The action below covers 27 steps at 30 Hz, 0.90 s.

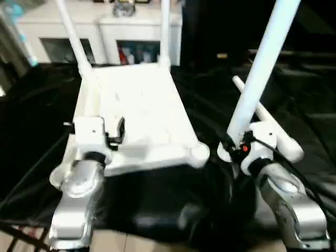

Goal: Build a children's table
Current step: Pick table leg

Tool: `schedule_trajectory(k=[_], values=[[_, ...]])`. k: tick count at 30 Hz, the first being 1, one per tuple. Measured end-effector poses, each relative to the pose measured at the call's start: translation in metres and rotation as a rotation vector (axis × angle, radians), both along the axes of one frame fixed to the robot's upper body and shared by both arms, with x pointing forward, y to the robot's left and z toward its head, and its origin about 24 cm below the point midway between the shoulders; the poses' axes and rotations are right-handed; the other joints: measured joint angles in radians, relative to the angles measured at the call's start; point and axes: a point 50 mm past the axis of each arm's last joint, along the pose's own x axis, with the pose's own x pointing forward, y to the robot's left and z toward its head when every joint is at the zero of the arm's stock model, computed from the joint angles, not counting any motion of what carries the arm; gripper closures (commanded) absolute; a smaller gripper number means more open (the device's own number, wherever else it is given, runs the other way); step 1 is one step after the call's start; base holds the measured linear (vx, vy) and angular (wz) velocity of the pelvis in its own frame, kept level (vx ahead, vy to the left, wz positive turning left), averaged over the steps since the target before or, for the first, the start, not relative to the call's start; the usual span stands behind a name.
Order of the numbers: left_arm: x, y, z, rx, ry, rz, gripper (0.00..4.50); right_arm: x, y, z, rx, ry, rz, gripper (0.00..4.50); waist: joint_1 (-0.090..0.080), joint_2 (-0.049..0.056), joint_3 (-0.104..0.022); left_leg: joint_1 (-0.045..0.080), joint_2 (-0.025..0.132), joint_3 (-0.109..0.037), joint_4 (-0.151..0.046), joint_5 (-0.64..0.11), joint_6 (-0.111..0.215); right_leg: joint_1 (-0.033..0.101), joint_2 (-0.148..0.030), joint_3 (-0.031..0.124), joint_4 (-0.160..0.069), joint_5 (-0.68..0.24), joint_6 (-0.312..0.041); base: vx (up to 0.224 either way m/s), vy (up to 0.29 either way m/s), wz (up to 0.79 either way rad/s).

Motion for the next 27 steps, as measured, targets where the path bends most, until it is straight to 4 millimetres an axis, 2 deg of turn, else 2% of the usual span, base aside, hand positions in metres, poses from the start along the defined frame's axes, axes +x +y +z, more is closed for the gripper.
schedule_trajectory(k=[1,2,3,4,6,8,9,14,15,19,20,25,27], values=[[0.0,0.001,0.002,-0.004,-0.007,-0.001,1.02,0.001,-0.001,0.001,0.001,-0.006,-0.003,2.58,0.008,0.004,-0.002,-0.01,0.015,0.003,-0.035,0.02,-0.031,0.008,0.003,-0.006,-0.008,0.0,-0.001,0.113,-0.023,-0.06],[0.001,0.0,0.003,-0.009,-0.013,-0.004,1.02,0.001,-0.002,0.003,0.001,-0.011,-0.005,2.58,0.014,0.018,-0.006,-0.02,0.037,0.004,-0.088,0.045,-0.052,0.007,0.011,-0.02,-0.006,0.0,0.001,0.091,0.03,0.03],[0.002,0.0,0.005,-0.01,-0.018,-0.006,1.02,0.002,-0.002,0.003,0.002,-0.013,-0.007,2.58,0.022,0.039,-0.01,-0.027,0.065,0.003,-0.107,0.088,-0.109,0.006,0.024,-0.031,-0.001,-0.002,0.003,0.091,0.03,0.03],[0.002,0.003,0.004,-0.009,-0.015,0.002,1.02,0.002,0.0,0.001,0.007,-0.006,-0.002,2.58,0.023,0.033,-0.008,-0.041,0.07,0.007,-0.099,0.088,-0.11,0.005,0.022,-0.039,-0.007,-0.002,0.006,0.058,0.076,0.06],[0.003,0.006,0.002,-0.007,-0.006,0.013,1.02,0.002,0.004,0.002,0.011,-0.007,0.013,2.58,0.028,0.033,-0.009,-0.056,0.073,0.009,-0.087,0.086,-0.103,-0.01,0.016,-0.045,-0.01,0.002,0.008,0.064,0.081,0.04],[0.003,0.009,0.0,0.002,0.004,0.023,1.02,0.002,0.007,0.001,0.016,-0.007,0.032,2.58,0.035,0.034,-0.008,-0.061,0.073,0.014,-0.083,0.085,-0.097,-0.009,0.013,-0.045,-0.015,0.002,0.009,0.01,0.066,0.03],[0.004,0.008,0.001,0.003,0.002,0.02,1.02,0.002,0.007,0.002,0.017,-0.008,0.034,2.58,0.036,0.034,-0.008,-0.06,0.073,0.017,-0.086,0.085,-0.094,-0.008,0.011,-0.045,-0.018,0.004,0.009,-0.024,0.061,0.04],[0.015,-0.011,0.011,-0.07,-0.005,-0.212,1.02,0.007,0.008,0.006,0.033,-0.02,0.062,2.58,0.034,0.028,-0.004,-0.045,0.082,0.069,-0.112,0.102,-0.087,-0.004,-0.014,-0.047,-0.022,0.013,0.008,-0.053,0.02,0.05],[0.016,-0.017,0.012,-0.072,0.0,-0.283,0.68,0.008,0.008,0.006,0.035,-0.018,0.067,2.58,0.033,0.027,-0.002,-0.042,0.082,0.074,-0.114,0.102,-0.087,-0.004,-0.018,-0.046,-0.022,0.013,0.008,-0.065,0.026,0.03],[0.029,-0.05,0.013,-0.031,0.067,-0.69,0.63,0.022,-0.008,0.013,0.022,-0.019,0.086,2.58,0.033,0.02,0.003,-0.04,0.082,0.087,-0.114,0.103,-0.087,-0.009,-0.025,-0.045,-0.024,0.018,0.015,-0.052,0.021,0.0],[0.032,-0.056,0.013,-0.017,0.082,-0.754,0.41,0.024,-0.011,0.016,0.016,-0.025,0.091,2.58,0.031,0.019,0.003,-0.04,0.082,0.091,-0.114,0.103,-0.088,-0.008,-0.029,-0.045,-0.024,0.02,0.017,0.0,0.0,0.0],[0.035,-0.091,0.006,0.089,0.163,-1.061,0.34,0.028,-0.029,0.026,-0.031,-0.029,0.091,2.58,0.025,0.021,0.003,-0.047,0.082,0.1,-0.117,0.112,-0.071,-0.013,-0.034,-0.045,-0.026,0.028,0.016,0.0,0.0,0.0],[0.034,-0.097,0.002,0.122,0.203,-1.148,0.34,0.028,-0.033,0.025,-0.047,-0.022,0.085,2.58,0.025,0.023,0.003,-0.047,0.082,0.101,-0.121,0.113,-0.07,-0.014,-0.034,-0.045,-0.029,0.028,0.016,0.0,0.0,0.0]])
